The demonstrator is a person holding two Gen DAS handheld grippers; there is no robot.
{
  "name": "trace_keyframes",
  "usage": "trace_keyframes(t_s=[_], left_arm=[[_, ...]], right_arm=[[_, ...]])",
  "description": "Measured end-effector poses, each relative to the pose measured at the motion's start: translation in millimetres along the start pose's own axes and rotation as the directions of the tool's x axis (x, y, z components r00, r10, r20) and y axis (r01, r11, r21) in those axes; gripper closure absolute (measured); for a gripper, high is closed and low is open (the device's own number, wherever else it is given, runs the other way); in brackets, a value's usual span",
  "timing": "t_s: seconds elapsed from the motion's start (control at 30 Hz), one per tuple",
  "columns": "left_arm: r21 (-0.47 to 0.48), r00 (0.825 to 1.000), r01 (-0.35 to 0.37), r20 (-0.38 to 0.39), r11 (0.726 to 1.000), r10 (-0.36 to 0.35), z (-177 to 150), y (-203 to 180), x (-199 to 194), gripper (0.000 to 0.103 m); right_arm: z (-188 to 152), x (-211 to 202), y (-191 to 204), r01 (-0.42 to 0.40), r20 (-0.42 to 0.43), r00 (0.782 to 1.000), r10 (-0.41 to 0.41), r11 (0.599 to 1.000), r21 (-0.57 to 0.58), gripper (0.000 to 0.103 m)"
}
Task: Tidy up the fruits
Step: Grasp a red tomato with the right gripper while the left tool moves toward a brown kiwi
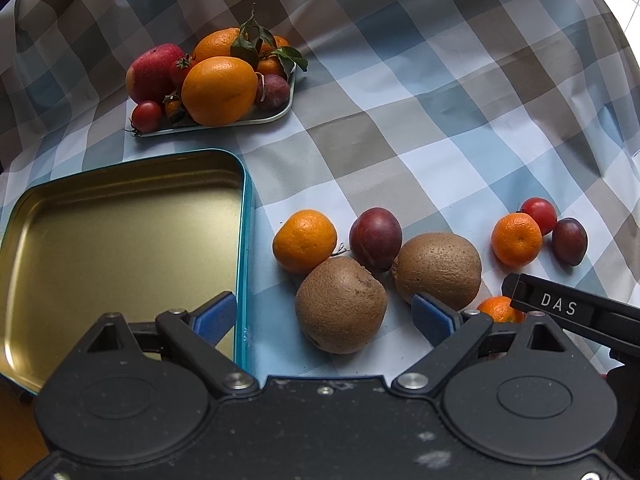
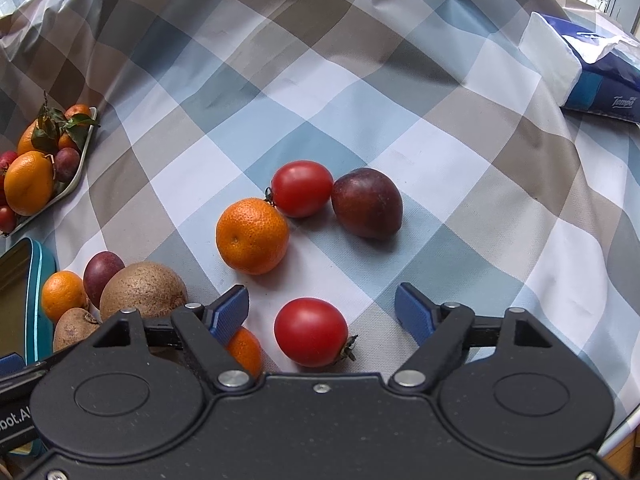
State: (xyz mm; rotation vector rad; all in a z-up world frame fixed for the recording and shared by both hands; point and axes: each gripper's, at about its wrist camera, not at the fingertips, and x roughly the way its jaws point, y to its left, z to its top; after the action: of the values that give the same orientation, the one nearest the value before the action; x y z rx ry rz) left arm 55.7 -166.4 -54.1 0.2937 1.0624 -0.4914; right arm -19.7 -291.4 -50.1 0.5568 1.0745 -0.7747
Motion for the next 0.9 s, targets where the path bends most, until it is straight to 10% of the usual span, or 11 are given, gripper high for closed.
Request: trace_keyframes(t_s=[0.3, 0.7, 0.9], left_arm=[[0.018, 1.000, 0.016, 0.013, 1.000, -0.016, 0, -14, -2, 0.005], [-0.044, 0.999, 0.045, 0.022, 0.998, -0.044, 4, -6, -1, 0.005], [-0.118, 0.997, 0.079, 0.019, 0.990, -0.077, 8, 8, 0, 0.006]], right_arm=[[1, -3, -11, -0.104, -0.093, 0.990, 0.106, 0.994, 0.027, 0.016], [2, -9, -10, -0.044, -0.095, 0.994, 0.047, 0.999, 0.032, 0.056], [3, -11, -8, -0.072, -0.129, 0.989, 0.077, 0.996, 0.044, 0.056]])
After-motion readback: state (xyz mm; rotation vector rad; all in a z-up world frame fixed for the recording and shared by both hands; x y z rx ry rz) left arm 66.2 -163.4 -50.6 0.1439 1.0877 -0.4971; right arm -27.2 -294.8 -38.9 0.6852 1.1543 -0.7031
